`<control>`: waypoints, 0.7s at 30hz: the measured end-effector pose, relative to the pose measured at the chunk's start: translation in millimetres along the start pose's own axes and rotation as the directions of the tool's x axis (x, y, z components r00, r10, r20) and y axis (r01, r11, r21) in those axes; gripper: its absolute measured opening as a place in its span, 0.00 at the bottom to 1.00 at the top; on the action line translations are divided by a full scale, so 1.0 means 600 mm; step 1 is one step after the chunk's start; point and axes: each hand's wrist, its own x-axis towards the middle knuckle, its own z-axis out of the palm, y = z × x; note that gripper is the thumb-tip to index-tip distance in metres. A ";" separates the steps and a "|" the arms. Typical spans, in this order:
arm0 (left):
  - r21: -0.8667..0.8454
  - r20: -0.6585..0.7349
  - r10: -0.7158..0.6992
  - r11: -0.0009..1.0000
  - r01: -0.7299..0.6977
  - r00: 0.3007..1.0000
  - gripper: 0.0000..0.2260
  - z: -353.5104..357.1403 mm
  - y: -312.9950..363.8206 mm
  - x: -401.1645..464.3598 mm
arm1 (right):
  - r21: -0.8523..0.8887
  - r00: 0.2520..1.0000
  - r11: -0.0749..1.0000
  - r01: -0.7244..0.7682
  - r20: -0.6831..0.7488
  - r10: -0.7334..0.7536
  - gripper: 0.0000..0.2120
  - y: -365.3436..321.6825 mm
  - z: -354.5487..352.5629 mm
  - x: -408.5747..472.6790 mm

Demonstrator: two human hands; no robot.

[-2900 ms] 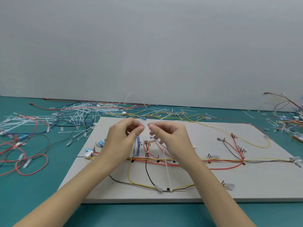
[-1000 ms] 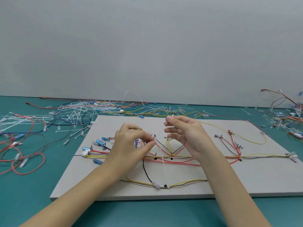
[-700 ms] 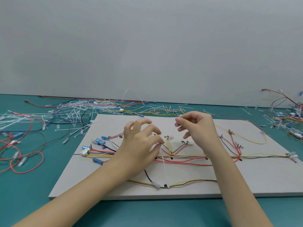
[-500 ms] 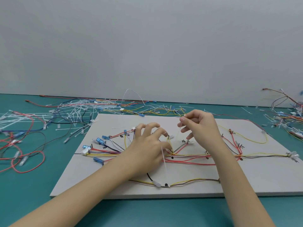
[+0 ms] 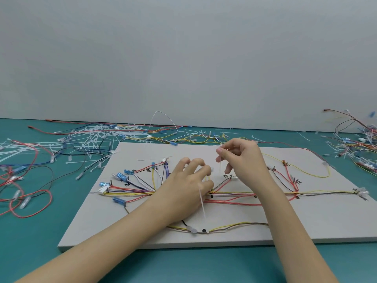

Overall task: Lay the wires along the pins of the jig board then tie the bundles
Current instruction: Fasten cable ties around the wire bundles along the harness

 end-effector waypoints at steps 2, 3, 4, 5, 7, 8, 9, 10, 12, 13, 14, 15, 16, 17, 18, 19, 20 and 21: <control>0.015 -0.001 0.026 1.000 -0.026 1.000 0.03 0.000 -0.001 0.001 | 0.002 1.000 1.000 -0.002 0.009 0.002 0.05 0.000 0.001 0.000; 0.012 -0.006 0.041 0.999 -0.041 0.999 0.03 0.000 -0.001 0.002 | 0.004 1.000 1.000 -0.006 0.014 0.006 0.04 0.001 0.001 0.000; 0.007 -0.009 0.054 0.999 -0.054 0.999 0.03 -0.001 -0.002 0.003 | 0.007 1.000 1.000 -0.009 0.019 0.008 0.04 0.000 0.001 0.000; 0.000 -0.009 0.060 0.998 -0.060 0.998 0.03 -0.002 -0.003 0.004 | 0.009 1.000 1.000 -0.010 0.023 0.009 0.04 0.000 0.002 0.000; -0.030 -0.006 0.045 0.999 -0.045 0.999 0.03 -0.005 -0.003 0.006 | 0.006 1.000 1.000 -0.008 0.029 0.008 0.04 0.000 0.002 0.000; -0.049 0.001 0.027 0.998 -0.027 1.000 0.03 -0.006 -0.003 0.006 | 0.005 0.999 1.000 -0.007 0.032 0.007 0.04 0.000 0.002 0.000; -0.065 0.013 0.007 0.998 -0.006 1.000 0.03 -0.007 -0.001 0.007 | 0.009 0.999 1.000 -0.007 0.034 0.007 0.04 0.000 0.002 0.000; -0.076 0.025 -0.011 0.997 0.013 1.000 0.03 -0.007 0.000 0.008 | 0.016 0.999 1.000 -0.008 0.038 0.007 0.03 0.000 0.002 0.000; -0.086 0.044 -0.034 0.996 0.038 0.998 0.04 -0.009 0.003 0.009 | 0.043 0.999 0.999 -0.014 0.044 0.012 0.03 0.000 0.002 0.000; -0.089 0.051 -0.045 0.995 0.049 0.998 0.04 -0.010 0.005 0.008 | 0.066 0.999 0.998 -0.019 0.039 0.016 0.03 0.001 0.003 0.001; -0.093 0.059 -0.062 0.993 0.068 0.996 0.03 -0.011 0.008 0.007 | 0.092 0.999 0.995 -0.024 0.026 0.022 0.03 0.001 0.004 0.001; -0.096 0.068 -0.089 0.991 0.095 0.994 0.03 -0.011 0.012 0.004 | 0.118 1.000 0.993 -0.029 0.009 0.028 0.04 0.002 0.004 0.002; -0.095 0.071 -0.120 0.987 0.126 0.990 0.03 -0.011 0.016 0.000 | 0.139 0.999 0.990 -0.032 -0.005 0.033 0.04 0.002 0.005 0.002; -0.089 0.074 -0.149 0.984 0.155 0.986 0.03 -0.010 0.021 -0.004 | 0.154 0.999 0.987 -0.037 -0.008 0.038 0.04 0.002 0.004 0.003; -0.093 0.102 -0.174 0.979 0.184 0.979 0.06 -0.008 0.026 -0.008 | 0.163 0.999 0.986 -0.042 0.001 0.043 0.04 0.002 0.004 0.003; -0.127 0.135 -0.194 0.969 0.211 0.972 0.09 -0.002 0.029 -0.011 | 0.169 0.999 0.984 -0.049 0.018 0.047 0.04 0.001 0.005 0.003; -0.185 0.173 -0.218 0.951 0.249 0.961 0.13 0.004 0.030 -0.015 | 0.173 0.998 0.983 -0.056 0.038 0.050 0.04 0.001 0.005 0.002; -0.244 0.220 -0.247 0.923 0.298 0.944 0.16 0.005 0.029 -0.016 | 0.175 0.997 0.983 -0.062 0.058 0.053 0.04 0.001 0.006 0.002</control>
